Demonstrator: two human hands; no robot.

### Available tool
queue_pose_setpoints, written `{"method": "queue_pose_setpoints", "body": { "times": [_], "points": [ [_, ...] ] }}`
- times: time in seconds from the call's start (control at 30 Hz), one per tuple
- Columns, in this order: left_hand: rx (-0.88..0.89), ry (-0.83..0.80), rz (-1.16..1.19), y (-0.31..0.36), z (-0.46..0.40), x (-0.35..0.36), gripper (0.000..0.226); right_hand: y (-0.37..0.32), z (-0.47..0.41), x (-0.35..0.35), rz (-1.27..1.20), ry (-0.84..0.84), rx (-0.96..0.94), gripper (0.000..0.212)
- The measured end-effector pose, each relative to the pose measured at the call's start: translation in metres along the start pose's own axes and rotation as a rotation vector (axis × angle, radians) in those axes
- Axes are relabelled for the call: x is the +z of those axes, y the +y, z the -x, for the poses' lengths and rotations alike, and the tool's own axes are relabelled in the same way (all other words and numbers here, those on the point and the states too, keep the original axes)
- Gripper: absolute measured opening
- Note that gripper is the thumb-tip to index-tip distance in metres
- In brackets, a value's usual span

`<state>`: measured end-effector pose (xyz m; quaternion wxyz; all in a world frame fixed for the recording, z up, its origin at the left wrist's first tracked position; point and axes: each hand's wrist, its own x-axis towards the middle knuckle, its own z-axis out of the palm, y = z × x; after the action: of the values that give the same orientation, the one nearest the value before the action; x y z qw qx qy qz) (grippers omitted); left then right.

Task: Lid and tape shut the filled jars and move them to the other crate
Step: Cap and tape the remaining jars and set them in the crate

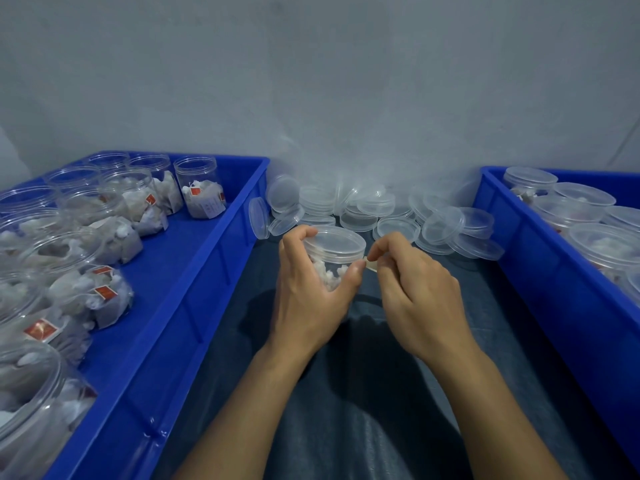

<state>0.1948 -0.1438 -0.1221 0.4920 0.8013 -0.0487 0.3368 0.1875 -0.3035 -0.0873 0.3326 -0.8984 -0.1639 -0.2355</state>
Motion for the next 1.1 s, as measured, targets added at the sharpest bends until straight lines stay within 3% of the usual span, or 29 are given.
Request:
{"method": "queue_pose_setpoints", "body": {
  "times": [0.5,1.1],
  "points": [
    [-0.021,0.081,-0.015,0.0097,0.0015,-0.0038,0.064,-0.0026,-0.0014,0.0047,0.148,0.075,-0.094,0.009],
    [-0.129,-0.058,0.113,0.0077,-0.003,-0.009,0.042,-0.0029,-0.0026,0.0009,0.159,0.111,-0.041,0.019]
  ]
}}
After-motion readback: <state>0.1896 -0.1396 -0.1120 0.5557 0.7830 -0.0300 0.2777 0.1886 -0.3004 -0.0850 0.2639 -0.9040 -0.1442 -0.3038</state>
